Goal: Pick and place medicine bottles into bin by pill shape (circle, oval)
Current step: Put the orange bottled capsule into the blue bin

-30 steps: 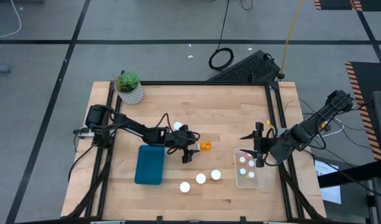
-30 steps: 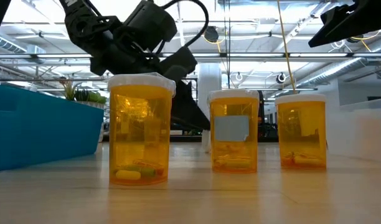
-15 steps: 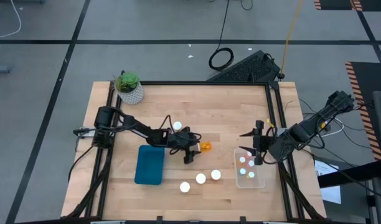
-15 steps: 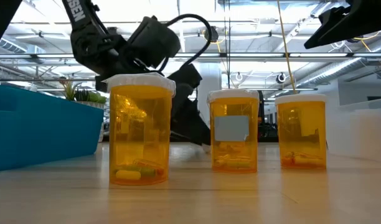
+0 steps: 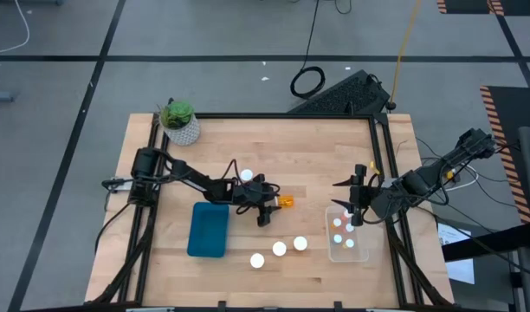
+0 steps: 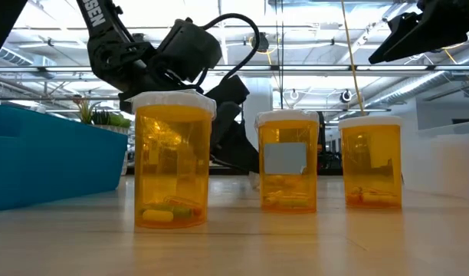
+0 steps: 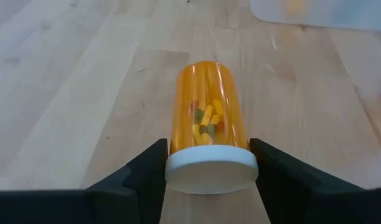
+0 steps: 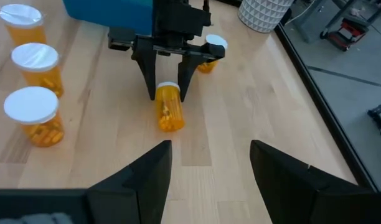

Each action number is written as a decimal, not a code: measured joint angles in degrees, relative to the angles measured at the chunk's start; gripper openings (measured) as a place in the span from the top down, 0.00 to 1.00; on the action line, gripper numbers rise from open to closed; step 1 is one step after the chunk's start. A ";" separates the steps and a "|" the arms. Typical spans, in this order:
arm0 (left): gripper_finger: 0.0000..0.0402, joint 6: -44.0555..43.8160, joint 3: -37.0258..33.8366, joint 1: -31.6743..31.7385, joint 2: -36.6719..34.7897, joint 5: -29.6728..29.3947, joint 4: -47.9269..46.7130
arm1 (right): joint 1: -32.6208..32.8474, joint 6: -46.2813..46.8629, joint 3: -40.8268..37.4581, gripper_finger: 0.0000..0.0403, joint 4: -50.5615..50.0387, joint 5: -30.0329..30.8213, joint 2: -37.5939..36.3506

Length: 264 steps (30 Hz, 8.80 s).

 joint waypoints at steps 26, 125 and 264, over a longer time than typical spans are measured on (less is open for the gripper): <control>0.49 1.33 0.03 -1.31 -35.25 2.05 -45.78 | 0.20 4.72 0.00 0.47 -0.97 -3.19 0.11; 0.35 -4.50 20.18 -5.41 -31.36 -18.48 -78.96 | -3.42 4.44 0.02 0.47 15.12 -4.35 10.92; 0.33 -27.97 2.05 -22.86 -27.58 -14.99 -73.55 | -17.31 1.03 -0.04 0.47 43.78 -31.58 27.61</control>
